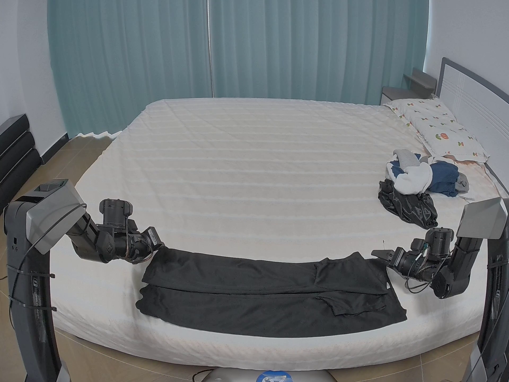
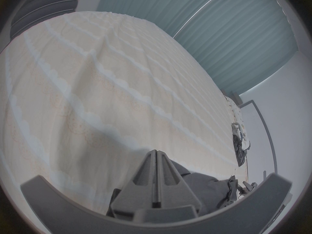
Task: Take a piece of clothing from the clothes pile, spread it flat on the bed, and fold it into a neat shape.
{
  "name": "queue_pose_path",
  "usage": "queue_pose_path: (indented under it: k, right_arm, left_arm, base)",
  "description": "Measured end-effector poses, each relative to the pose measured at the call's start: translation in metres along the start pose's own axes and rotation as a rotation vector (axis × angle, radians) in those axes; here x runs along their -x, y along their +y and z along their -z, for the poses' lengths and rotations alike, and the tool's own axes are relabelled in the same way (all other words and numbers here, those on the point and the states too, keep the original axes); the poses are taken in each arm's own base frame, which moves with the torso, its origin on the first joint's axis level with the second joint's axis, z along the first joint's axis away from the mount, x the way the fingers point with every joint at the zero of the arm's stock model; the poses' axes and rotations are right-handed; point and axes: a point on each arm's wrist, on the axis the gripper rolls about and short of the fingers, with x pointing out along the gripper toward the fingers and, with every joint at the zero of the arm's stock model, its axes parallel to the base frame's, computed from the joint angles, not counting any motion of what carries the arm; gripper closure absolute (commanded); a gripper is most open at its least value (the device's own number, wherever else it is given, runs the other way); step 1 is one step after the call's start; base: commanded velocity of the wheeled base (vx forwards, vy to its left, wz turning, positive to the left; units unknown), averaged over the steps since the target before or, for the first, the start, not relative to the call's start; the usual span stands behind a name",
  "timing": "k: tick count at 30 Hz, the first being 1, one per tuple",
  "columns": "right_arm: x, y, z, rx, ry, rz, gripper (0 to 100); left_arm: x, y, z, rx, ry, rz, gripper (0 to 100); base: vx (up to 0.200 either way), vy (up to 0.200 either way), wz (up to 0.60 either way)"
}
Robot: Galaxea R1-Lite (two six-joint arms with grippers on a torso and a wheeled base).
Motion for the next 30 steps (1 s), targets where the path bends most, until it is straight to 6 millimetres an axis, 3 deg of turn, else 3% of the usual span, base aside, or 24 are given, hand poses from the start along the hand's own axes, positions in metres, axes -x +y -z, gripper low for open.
queue_pose_path:
  k: [19,30]
  right_arm:
    - [-0.013,-0.006,-0.026,-0.106,-0.119,0.005,100]
    - [-0.023,-0.012,-0.029,-0.101,-0.135,0.002,100]
  left_arm:
    - [0.0,0.004,-0.006,0.044,-0.087,-0.046,100]
    - [0.0,0.006,-0.01,0.074,-0.12,-0.069,100]
  base:
    - [0.0,0.0,0.0]
    - [0.0,0.0,0.0]
